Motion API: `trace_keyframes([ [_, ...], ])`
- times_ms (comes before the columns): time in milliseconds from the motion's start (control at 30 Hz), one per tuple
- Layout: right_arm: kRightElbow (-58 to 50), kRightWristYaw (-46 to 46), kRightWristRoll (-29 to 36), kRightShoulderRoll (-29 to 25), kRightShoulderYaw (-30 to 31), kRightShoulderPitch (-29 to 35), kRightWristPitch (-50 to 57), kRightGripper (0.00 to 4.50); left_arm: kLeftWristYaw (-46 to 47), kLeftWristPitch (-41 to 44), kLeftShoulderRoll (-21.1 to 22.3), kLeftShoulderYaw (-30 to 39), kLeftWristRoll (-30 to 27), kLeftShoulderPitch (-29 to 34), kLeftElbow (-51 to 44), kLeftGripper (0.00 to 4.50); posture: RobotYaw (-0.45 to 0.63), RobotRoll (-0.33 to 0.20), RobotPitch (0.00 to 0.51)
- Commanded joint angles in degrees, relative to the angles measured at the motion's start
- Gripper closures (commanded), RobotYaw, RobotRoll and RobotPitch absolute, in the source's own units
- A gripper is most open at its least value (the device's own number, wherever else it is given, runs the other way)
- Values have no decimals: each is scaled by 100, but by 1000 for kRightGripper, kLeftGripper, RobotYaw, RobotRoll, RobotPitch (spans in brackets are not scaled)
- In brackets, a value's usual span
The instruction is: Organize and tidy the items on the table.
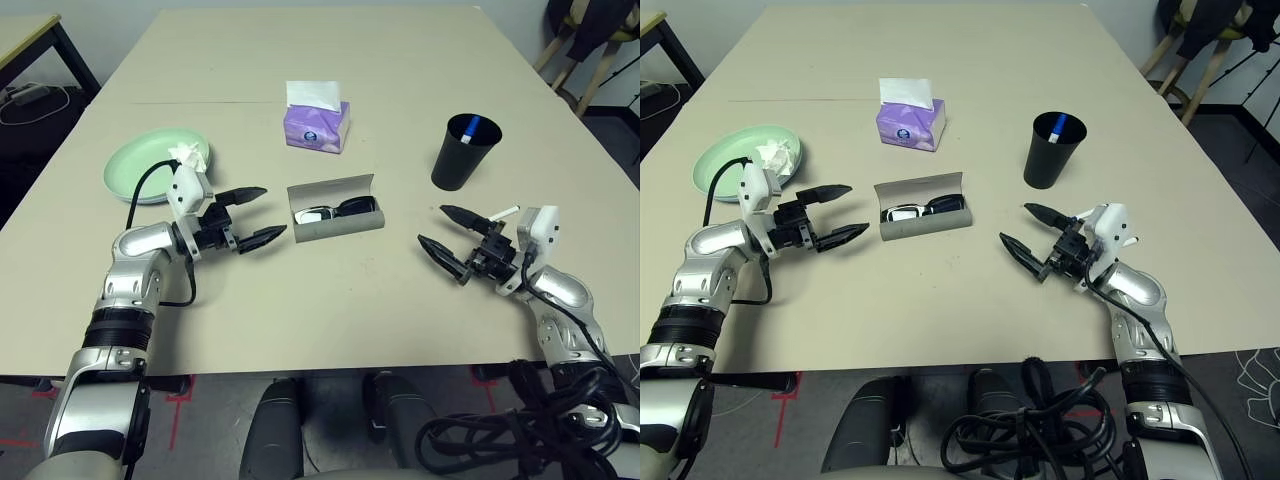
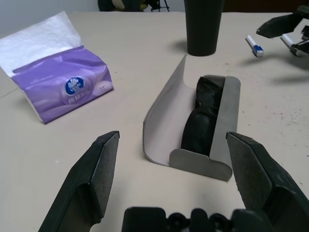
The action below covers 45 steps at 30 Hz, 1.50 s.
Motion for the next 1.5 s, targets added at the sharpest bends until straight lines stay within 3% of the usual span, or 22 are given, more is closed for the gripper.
trace_keyframes([
  [33, 60, 243, 162, -179, 13, -10, -58, 23, 79, 92, -102, 95, -60, -83, 99, 0, 84, 0, 107],
  [167, -237, 407, 361, -381, 60, 49, 314, 0, -7, 273, -142, 145, -189, -126, 140, 872, 83, 0, 105],
  [300, -534, 316, 435, -460, 84, 68, 558, 0, 28, 306, -174, 133, -138, -188, 278, 2489, 72, 0, 103],
  [467, -998, 96, 461, -421, 151, 102, 888, 0, 818, 316, -346, 190, 160, -536, 787, 4465, 66, 0, 100],
  [667, -1145, -3, 348, -441, 263, 249, 1004, 0, 1734, -86, -656, 106, 653, -1146, 1544, 4465, 74, 0, 100],
  [1000, -1508, -237, 407, -409, 391, 267, 1347, 0, 1946, -206, -992, -93, 1038, -1669, 2230, 4465, 65, 0, 103],
  [1233, -1608, -329, 392, -372, 424, 277, 1412, 0, 1401, -310, -1015, -522, 1350, -1497, 2203, 4465, 58, 0, 106],
  [1500, -1465, -300, 359, -407, 449, 180, 1345, 0, 389, -353, -971, -730, 1213, -1054, 1599, 4465, 65, 0, 107],
])
